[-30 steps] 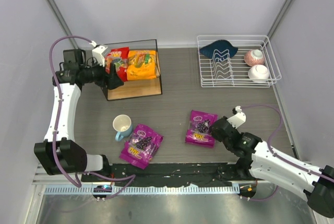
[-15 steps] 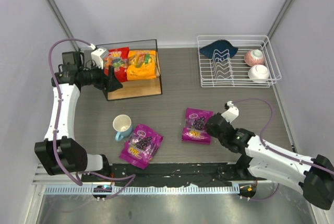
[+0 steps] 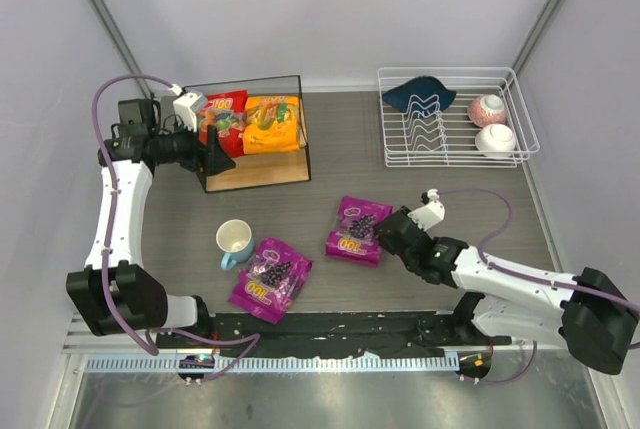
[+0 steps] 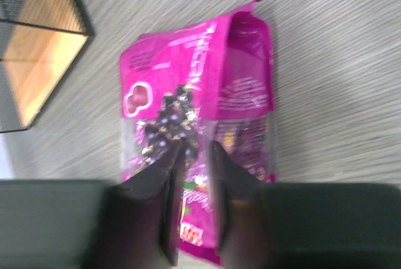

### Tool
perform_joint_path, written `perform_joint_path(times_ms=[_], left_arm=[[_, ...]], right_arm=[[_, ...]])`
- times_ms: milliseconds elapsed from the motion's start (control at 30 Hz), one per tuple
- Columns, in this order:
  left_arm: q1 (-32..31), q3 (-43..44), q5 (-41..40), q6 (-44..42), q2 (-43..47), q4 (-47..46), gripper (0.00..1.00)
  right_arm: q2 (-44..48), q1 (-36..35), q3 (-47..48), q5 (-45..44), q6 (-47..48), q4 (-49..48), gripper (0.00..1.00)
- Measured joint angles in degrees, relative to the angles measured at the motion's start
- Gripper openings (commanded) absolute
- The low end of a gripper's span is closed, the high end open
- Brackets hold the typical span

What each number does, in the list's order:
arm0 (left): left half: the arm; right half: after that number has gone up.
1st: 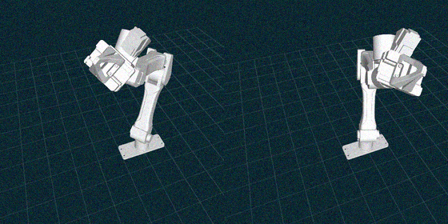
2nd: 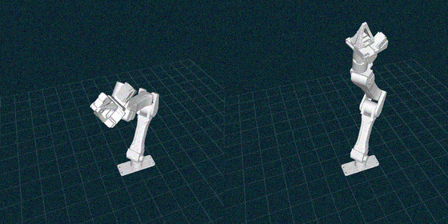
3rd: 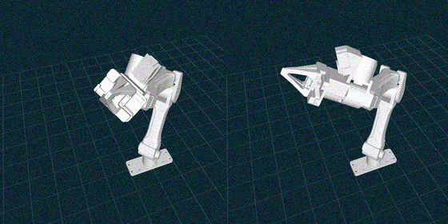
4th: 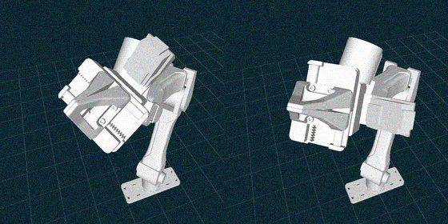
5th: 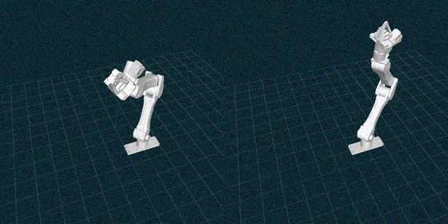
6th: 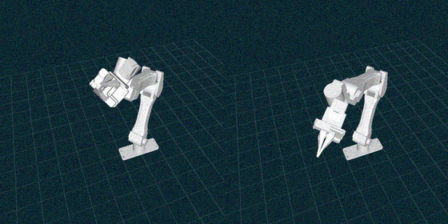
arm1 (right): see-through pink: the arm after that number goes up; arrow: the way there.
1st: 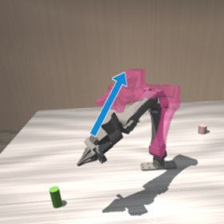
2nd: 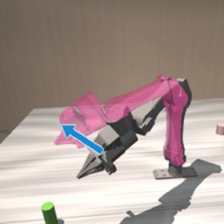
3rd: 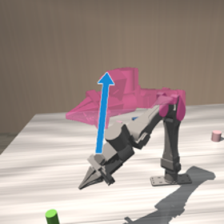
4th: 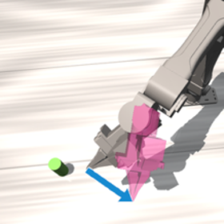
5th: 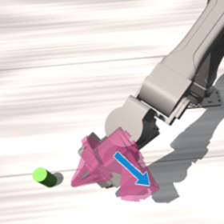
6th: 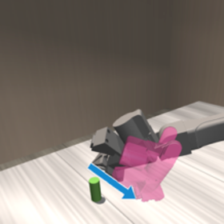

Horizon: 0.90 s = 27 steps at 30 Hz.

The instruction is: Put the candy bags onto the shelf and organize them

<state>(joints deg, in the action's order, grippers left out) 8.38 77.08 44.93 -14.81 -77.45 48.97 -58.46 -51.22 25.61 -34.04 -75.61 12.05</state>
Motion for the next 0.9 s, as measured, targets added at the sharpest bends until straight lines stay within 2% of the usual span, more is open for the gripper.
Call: perform_joint_path(times_ms=[100, 267, 433, 533, 567, 600, 667, 800, 900], left_arm=[[0.0, -0.1, 0.5, 1.0, -0.1, -0.3, 0.77], [0.0, -0.1, 1.5, 2.0, -0.7, -0.3, 0.77], [0.0, -0.1, 1.7, 2.4, -1.0, -0.4, 0.77], [0.0, -0.1, 1.7, 2.4, -1.0, -0.4, 0.77], [0.0, -0.1, 1.7, 2.4, -1.0, -0.4, 0.77], [0.0, -0.1, 1.7, 2.3, -1.0, -0.4, 0.77], [0.0, -0.1, 1.7, 2.3, -1.0, -0.3, 0.77], [0.0, -0.2, 1.6, 2.1, -0.7, -0.2, 0.77], [0.0, -1.1, 1.3, 2.1, 0.2, -0.2, 0.77]], right_arm=[[-2.2, -1.3, 3.9, 2.3, 0.5, 0.8, 0.51], [-1.5, -5.7, 8.5, 1.5, 0.9, 8.9, 0.52], [5.1, -6.9, 9.4, -4.5, 6.5, 15.1, 0.54], [6.5, -6.7, 11.7, -8.3, 15.9, 15.0, 0.45], [5.9, -6.5, 13.0, -8.6, 20.1, 14.3, 0.32], [4.9, -6.1, 14.5, -8.6, 24.2, 13.5, 0.24], [1.4, -5.0, 18.1, -7.0, 31.7, 11.8, 0.01], [-11.1, -1.9, 28.7, -0.3, 43.0, 9.0, 0.01], [-20.9, 1.1, 34.9, 6.3, 47.2, 8.2, 0.01]])
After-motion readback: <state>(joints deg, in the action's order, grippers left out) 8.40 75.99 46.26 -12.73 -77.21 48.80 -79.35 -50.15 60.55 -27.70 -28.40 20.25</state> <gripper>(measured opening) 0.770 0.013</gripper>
